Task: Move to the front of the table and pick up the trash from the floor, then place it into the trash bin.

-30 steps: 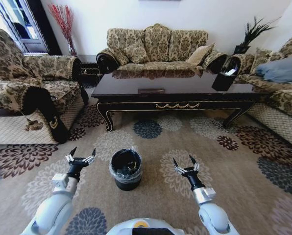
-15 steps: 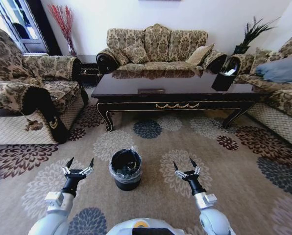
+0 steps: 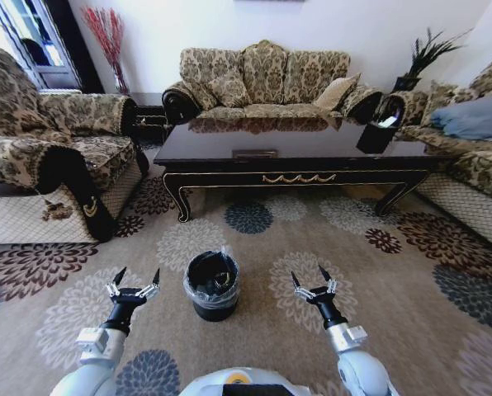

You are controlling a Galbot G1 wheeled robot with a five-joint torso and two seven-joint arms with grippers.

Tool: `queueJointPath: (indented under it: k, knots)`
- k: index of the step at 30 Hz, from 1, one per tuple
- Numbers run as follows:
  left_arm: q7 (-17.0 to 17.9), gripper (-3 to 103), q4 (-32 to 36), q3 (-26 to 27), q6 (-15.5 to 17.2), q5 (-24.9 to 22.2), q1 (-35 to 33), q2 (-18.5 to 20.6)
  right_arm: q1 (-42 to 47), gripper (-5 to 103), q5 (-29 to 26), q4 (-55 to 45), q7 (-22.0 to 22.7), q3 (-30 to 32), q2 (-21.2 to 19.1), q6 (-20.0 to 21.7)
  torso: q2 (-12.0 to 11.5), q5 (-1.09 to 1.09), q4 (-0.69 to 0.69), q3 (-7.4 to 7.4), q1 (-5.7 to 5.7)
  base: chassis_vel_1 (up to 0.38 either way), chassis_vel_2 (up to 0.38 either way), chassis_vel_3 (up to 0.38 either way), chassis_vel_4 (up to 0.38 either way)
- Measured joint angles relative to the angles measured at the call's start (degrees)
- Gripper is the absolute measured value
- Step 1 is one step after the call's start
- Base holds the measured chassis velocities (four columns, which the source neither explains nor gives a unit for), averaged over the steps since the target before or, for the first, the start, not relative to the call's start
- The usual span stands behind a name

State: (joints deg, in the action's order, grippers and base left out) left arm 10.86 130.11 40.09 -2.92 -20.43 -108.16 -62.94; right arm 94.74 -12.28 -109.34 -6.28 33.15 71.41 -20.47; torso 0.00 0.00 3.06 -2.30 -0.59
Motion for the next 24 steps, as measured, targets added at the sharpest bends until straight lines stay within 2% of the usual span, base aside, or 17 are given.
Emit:
queueJointPath:
  k: [24]
  knots:
    - [0.13,100,-0.04,-0.08,0.21,-0.14,0.13,0.07,-0.04,100,-0.04,-0.09,0.09,-0.05,-0.04,0.14,0.00,0.00,-0.01,0.00,0.00,0.002,-0.002,-0.002,0.002]
